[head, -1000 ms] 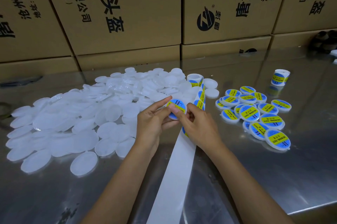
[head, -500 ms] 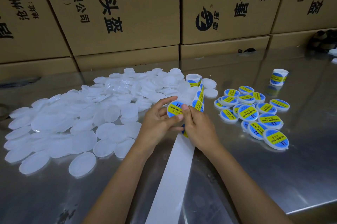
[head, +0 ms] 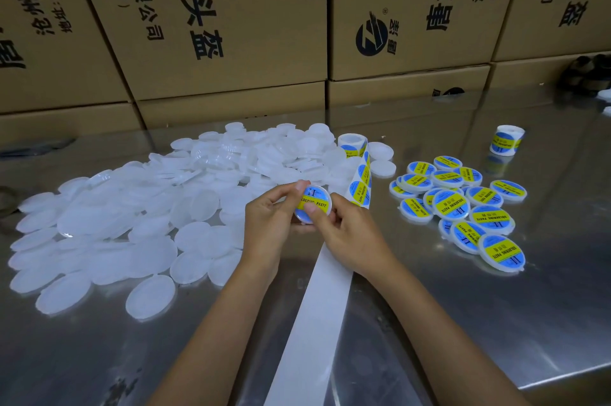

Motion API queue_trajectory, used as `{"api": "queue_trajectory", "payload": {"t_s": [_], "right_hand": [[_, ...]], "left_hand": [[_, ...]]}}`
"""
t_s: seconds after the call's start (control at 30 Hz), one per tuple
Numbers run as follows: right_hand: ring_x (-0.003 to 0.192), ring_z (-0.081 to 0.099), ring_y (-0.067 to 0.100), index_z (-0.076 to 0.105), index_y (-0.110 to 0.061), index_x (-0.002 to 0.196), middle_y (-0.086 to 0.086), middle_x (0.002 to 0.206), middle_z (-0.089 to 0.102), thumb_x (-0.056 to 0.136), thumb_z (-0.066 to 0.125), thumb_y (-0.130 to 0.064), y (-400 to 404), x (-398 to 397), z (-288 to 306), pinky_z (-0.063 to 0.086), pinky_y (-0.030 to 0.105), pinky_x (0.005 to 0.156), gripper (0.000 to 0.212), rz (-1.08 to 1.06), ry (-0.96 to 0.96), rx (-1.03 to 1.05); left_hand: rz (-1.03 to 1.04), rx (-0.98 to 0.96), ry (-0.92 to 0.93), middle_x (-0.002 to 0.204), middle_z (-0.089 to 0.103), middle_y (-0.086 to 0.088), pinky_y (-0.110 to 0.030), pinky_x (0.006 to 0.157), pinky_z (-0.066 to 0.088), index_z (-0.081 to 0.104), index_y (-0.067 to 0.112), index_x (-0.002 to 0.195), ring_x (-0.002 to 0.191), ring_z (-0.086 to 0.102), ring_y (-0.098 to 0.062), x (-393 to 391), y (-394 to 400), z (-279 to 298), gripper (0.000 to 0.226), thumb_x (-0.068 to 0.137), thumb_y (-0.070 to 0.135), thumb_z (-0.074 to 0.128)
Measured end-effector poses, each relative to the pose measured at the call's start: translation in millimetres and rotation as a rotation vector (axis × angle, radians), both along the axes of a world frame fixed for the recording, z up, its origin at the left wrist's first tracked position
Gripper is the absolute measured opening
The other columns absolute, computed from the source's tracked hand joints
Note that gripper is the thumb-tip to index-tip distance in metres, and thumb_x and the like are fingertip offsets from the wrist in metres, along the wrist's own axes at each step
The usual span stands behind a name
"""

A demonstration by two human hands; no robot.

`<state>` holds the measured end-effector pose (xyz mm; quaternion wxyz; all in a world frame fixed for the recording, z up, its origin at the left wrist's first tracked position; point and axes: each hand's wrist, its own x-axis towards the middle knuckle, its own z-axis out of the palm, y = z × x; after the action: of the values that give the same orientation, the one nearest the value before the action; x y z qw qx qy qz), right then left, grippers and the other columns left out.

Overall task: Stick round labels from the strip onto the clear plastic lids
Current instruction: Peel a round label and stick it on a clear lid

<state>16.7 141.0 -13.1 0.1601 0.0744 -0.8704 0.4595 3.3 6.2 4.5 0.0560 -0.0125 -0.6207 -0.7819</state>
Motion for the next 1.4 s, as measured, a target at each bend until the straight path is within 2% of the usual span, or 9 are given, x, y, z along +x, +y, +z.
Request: {"api": "queue_trajectory", "payload": {"t_s": [0.2, 0.27, 0.43, 0.6, 0.7, 0.93, 1.03, 1.2, 1.4], "right_hand": [[0.085, 0.061, 0.026, 0.06, -0.014, 0.092, 0.004, 0.082, 0.067, 0.105, 0.03, -0.041, 2.6, 1.3, 0.9, 0.049, 0.045, 0.08, 0.042, -0.005, 0.006, 0.037], [0.09, 0.063, 0.023, 0.063, -0.016, 0.097, -0.003, 0.084, 0.069, 0.106, 0.03, -0.041, 1.1, 1.2, 1.1, 0.049, 0.043, 0.083, 0.043, -0.009, 0.006, 0.016], [0.06, 0.047, 0.006, 0.047, -0.019, 0.068, -0.016, 0.053, 0.054, 0.102, 0.04, -0.05, 0.7, 0.3, 2.2, 0.037, 0.031, 0.061, 0.046, -0.002, -0.042, -0.047], [0.048, 0.053, -0.006, 0.042, -0.002, 0.067, 0.017, 0.069, 0.069, 0.096, 0.059, -0.041, -4.5, 1.3, 3.6, 0.028, 0.022, 0.051, 0.052, 0.059, -0.062, -0.239], [0.046, 0.044, 0.001, 0.046, 0.005, 0.069, -0.009, 0.049, 0.051, 0.096, 0.061, -0.04, -6.0, 1.9, 2.9, 0.028, 0.024, 0.052, 0.054, 0.041, -0.046, -0.196], [0.053, 0.031, 0.008, 0.044, -0.003, 0.064, -0.004, 0.054, 0.037, 0.093, 0.065, -0.04, -3.8, 4.4, 6.5, 0.027, 0.025, 0.053, 0.051, 0.022, 0.023, -0.128], [0.056, 0.033, 0.012, 0.046, 0.003, 0.066, 0.004, 0.057, 0.038, 0.099, 0.056, -0.036, -5.1, 3.9, 8.3, 0.029, 0.032, 0.056, 0.052, 0.006, 0.001, -0.204], [0.056, 0.038, 0.015, 0.048, 0.009, 0.07, 0.008, 0.057, 0.043, 0.1, 0.054, -0.032, 0.9, -2.0, 6.4, 0.034, 0.031, 0.057, 0.051, -0.125, -0.047, -0.329], [0.059, 0.045, 0.016, 0.051, 0.011, 0.073, 0.025, 0.066, 0.054, 0.099, 0.053, -0.04, 3.1, -5.0, 5.1, 0.039, 0.029, 0.057, 0.057, -0.184, -0.016, -0.376]], "left_hand": [[-0.079, -0.081, 0.023, 0.097, 0.077, -0.008, -0.039, 0.074, 0.063, 0.074, 0.011, 0.103, 0.092, 0.076, -0.025, 0.4, 1.5, 0.0, 0.018, 0.087, 0.02, 0.077], [-0.054, -0.107, 0.042, 0.094, 0.078, -0.008, -0.039, 0.071, 0.063, 0.075, 0.011, 0.101, 0.089, 0.076, -0.024, 0.3, 1.6, 0.2, 0.017, 0.086, 0.019, 0.078], [0.027, -0.124, 0.104, 0.087, 0.078, -0.008, -0.036, 0.064, 0.063, 0.076, 0.013, 0.091, 0.081, 0.076, -0.025, 0.9, 1.3, -1.2, 0.006, 0.088, 0.018, 0.076], [0.117, -0.144, 0.112, 0.081, 0.077, -0.005, -0.03, 0.064, 0.062, 0.073, 0.008, 0.09, 0.075, 0.075, -0.023, -0.2, 1.8, -0.8, 0.017, 0.094, 0.025, 0.071], [0.139, -0.145, 0.078, 0.074, 0.076, 0.0, -0.021, 0.053, 0.056, 0.074, 0.009, 0.088, 0.067, 0.073, -0.015, 0.1, 1.2, 1.4, 0.026, 0.096, 0.032, 0.067], [-0.006, -0.142, -0.046, 0.085, 0.077, -0.003, -0.039, 0.075, 0.062, 0.076, 0.014, 0.094, 0.083, 0.075, -0.021, -3.0, -3.4, 0.7, 0.015, 0.089, 0.028, 0.076], [-0.16, -0.066, -0.07, 0.098, 0.076, -0.009, -0.034, 0.067, 0.061, 0.075, 0.009, 0.105, 0.088, 0.074, -0.021, -2.3, -5.5, -0.5, 0.017, 0.095, 0.02, 0.067], [-0.375, 0.008, -0.075, 0.119, 0.073, -0.008, -0.027, 0.075, 0.059, 0.065, 0.012, 0.127, 0.101, 0.073, -0.023, -1.8, -2.2, -1.2, 0.035, 0.093, 0.008, 0.066], [-0.458, 0.139, -0.103, 0.12, 0.073, -0.004, -0.028, 0.084, 0.059, 0.053, 0.016, 0.138, 0.107, 0.071, -0.023, -4.7, -0.1, -3.9, 0.05, 0.091, 0.004, 0.064]]}}
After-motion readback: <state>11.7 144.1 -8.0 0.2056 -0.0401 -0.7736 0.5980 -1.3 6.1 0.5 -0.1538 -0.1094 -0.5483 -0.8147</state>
